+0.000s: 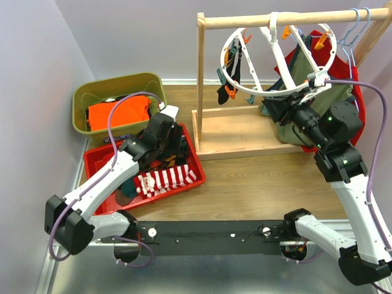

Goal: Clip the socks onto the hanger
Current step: Pick up the sock from the bin.

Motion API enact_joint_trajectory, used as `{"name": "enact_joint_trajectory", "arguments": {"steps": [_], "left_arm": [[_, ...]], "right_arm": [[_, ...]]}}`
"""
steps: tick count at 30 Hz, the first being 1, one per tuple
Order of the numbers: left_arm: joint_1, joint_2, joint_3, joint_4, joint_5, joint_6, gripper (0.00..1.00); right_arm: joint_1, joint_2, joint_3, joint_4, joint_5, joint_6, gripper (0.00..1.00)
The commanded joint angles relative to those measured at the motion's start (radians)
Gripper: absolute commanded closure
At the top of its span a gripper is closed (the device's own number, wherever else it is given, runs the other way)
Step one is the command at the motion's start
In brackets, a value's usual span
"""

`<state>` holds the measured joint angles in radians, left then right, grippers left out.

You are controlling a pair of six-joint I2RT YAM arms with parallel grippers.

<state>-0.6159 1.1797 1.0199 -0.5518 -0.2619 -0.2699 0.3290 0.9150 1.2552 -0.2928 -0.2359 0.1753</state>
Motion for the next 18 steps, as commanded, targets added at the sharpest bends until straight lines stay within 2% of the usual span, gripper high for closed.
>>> {"name": "enact_joint_trajectory", "arguments": {"steps": [1, 4, 7, 11, 13, 18], "left_arm": [[0.022, 0.105, 0.075, -0.073, 0.038, 0.136, 0.24], [0.022, 0.165, 0.103, -0.095, 0.030, 0.156, 0.25], [0.022, 0.222, 0.134, -0.125, 0.006, 0.175, 0.33], [0.024, 0.270, 0.161, -0.154, -0.040, 0.190, 0.36], [0.024, 0.291, 0.177, -0.161, -0.053, 0.195, 0.43], [0.024, 0.334, 0.193, -0.184, -0.051, 0.193, 0.44]], "right_arm": [[0.004, -0.010, -0.005, -0.012, 0.000, -0.016, 0.86], [0.004, -0.013, -0.004, -0.012, 0.003, -0.016, 0.86], [0.004, -0.015, 0.001, -0.017, 0.003, -0.017, 0.86], [0.002, -0.022, -0.002, -0.020, 0.009, -0.017, 0.85], [0.004, -0.025, -0.007, -0.020, 0.009, -0.019, 0.85], [0.004, -0.030, -0.005, -0.020, 0.010, -0.017, 0.86]]}}
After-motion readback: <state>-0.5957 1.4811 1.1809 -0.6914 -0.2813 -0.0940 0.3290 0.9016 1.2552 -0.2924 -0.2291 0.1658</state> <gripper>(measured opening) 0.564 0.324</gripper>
